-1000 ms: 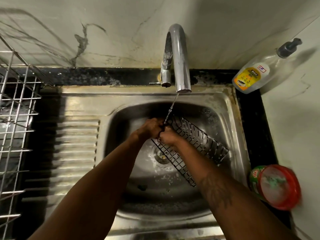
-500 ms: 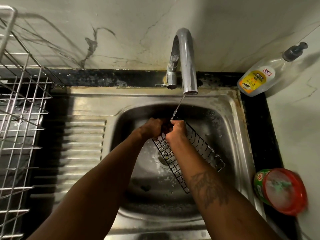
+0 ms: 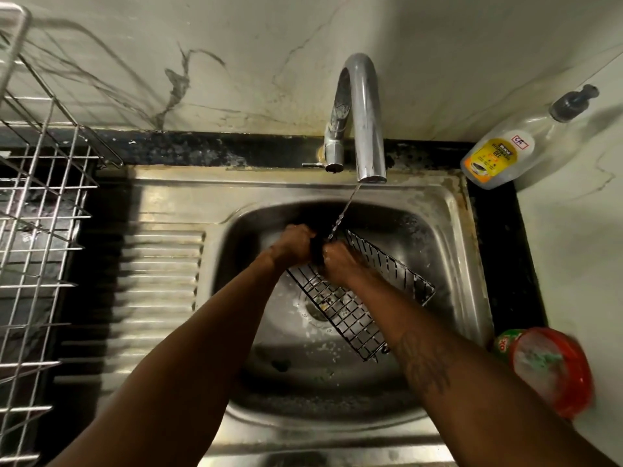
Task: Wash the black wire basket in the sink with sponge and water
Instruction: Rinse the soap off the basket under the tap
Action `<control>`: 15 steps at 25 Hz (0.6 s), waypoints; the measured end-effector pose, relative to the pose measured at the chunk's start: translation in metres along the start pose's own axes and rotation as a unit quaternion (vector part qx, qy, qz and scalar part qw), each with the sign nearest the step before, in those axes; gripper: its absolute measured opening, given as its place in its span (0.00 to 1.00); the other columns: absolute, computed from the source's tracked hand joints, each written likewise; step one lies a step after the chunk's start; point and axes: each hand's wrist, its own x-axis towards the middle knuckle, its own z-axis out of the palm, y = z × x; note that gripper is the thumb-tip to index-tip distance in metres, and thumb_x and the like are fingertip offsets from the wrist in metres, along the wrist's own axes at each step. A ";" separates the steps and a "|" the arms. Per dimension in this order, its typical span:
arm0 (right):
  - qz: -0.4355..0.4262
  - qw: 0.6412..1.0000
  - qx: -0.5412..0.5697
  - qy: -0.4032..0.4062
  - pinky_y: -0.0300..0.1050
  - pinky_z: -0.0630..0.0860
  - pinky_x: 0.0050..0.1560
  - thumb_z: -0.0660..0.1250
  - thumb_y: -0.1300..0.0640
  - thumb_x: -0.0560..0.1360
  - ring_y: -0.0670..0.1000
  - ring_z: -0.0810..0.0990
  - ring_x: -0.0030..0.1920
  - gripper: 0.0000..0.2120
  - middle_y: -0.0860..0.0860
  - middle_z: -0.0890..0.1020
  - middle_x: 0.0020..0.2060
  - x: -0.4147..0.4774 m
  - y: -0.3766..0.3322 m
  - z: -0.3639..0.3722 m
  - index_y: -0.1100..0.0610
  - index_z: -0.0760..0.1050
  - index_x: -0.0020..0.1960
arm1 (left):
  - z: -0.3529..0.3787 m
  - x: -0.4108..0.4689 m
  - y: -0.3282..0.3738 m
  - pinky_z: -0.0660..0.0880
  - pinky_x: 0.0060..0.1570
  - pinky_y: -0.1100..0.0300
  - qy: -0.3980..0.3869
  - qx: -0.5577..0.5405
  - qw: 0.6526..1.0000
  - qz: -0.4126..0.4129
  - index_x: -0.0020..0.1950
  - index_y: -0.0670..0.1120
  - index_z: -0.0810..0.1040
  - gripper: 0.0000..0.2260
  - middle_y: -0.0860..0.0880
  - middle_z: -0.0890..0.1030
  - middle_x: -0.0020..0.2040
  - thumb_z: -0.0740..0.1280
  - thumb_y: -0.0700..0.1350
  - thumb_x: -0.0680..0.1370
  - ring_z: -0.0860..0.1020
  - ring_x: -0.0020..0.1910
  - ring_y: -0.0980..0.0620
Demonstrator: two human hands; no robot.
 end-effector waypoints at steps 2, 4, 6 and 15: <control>-0.022 0.995 -0.082 0.058 0.50 0.81 0.50 0.65 0.61 0.78 0.57 0.82 0.48 0.08 0.57 0.83 0.49 -0.003 0.000 -0.008 0.57 0.81 0.54 | 0.001 0.004 0.001 0.70 0.44 0.62 0.002 -0.005 1.000 -0.009 0.53 0.42 0.82 0.10 0.42 0.83 0.53 0.68 0.47 0.80 0.76 0.44 0.50; -0.008 0.993 -0.045 0.109 0.49 0.80 0.50 0.68 0.63 0.77 0.57 0.83 0.51 0.08 0.56 0.83 0.50 -0.004 0.001 -0.007 0.58 0.81 0.54 | -0.001 0.004 0.004 0.72 0.43 0.60 0.001 -0.003 1.000 -0.013 0.50 0.41 0.82 0.10 0.40 0.83 0.52 0.68 0.48 0.79 0.76 0.42 0.49; -0.026 0.984 -0.004 0.175 0.48 0.80 0.50 0.73 0.64 0.72 0.55 0.82 0.51 0.12 0.55 0.83 0.51 -0.004 0.001 -0.005 0.59 0.82 0.55 | -0.002 0.000 0.009 0.75 0.47 0.56 0.008 0.024 1.000 0.000 0.50 0.40 0.82 0.12 0.40 0.83 0.51 0.67 0.48 0.78 0.80 0.47 0.44; 0.035 0.996 0.061 0.059 0.50 0.80 0.40 0.64 0.60 0.79 0.54 0.82 0.41 0.09 0.53 0.82 0.41 0.008 -0.002 -0.021 0.53 0.83 0.50 | 0.002 -0.021 -0.014 0.73 0.39 0.59 0.037 0.043 0.997 0.059 0.54 0.43 0.83 0.11 0.41 0.85 0.44 0.64 0.48 0.81 0.84 0.43 0.41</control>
